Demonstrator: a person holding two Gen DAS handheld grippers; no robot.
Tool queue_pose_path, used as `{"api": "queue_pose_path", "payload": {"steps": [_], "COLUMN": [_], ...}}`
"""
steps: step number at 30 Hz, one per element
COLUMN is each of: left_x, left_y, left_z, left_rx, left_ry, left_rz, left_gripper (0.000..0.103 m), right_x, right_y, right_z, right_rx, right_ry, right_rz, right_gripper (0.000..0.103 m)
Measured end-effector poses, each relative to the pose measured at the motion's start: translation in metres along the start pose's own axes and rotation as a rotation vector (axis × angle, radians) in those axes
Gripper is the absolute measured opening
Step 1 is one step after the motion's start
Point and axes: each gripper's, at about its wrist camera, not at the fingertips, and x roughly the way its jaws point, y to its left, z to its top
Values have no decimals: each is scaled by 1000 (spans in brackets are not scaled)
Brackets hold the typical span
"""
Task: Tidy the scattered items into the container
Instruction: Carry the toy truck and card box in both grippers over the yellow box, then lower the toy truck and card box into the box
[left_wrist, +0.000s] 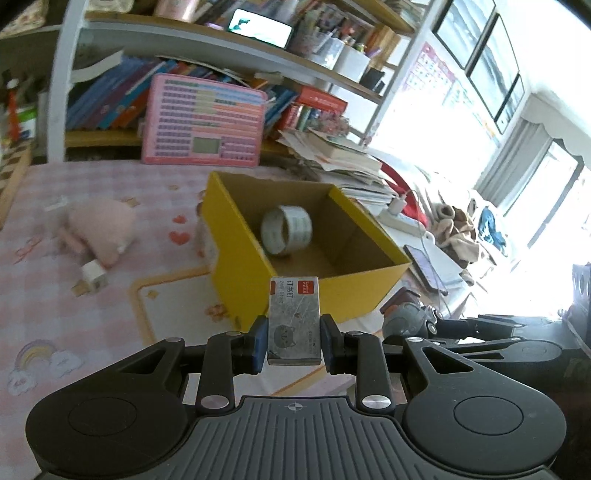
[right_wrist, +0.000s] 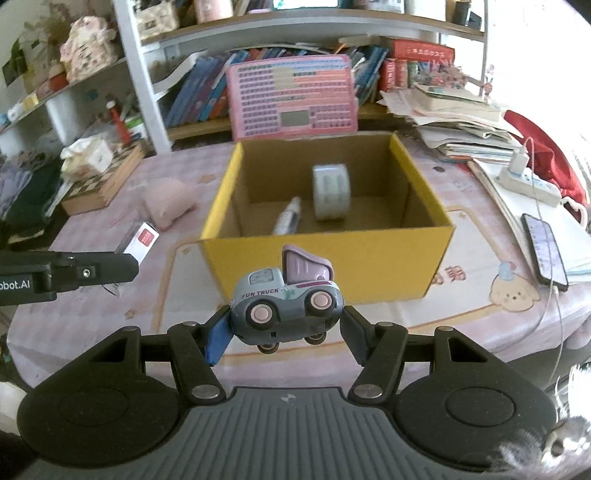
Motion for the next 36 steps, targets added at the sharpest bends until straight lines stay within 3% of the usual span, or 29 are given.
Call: {"api": "queue_pose_path", "payload": {"steps": [11, 22, 32, 36], "left_x": [49, 109, 169, 179], "left_y": [-28, -46, -54, -53], "left_z": [36, 58, 59, 59], "left_rx": [32, 98, 172, 168], "left_ry": [-27, 0, 113, 141], "left_rz": [28, 139, 241, 265], "left_gripper": [28, 28, 28, 28], "right_x": [16, 67, 133, 150], "right_y": [-51, -76, -82, -88], "right_z": [42, 73, 90, 96], "right_rx": [-59, -213, -431, -447], "right_ry": [-69, -73, 41, 75], "right_rz": [28, 89, 126, 140], "right_gripper": [60, 60, 60, 60]}}
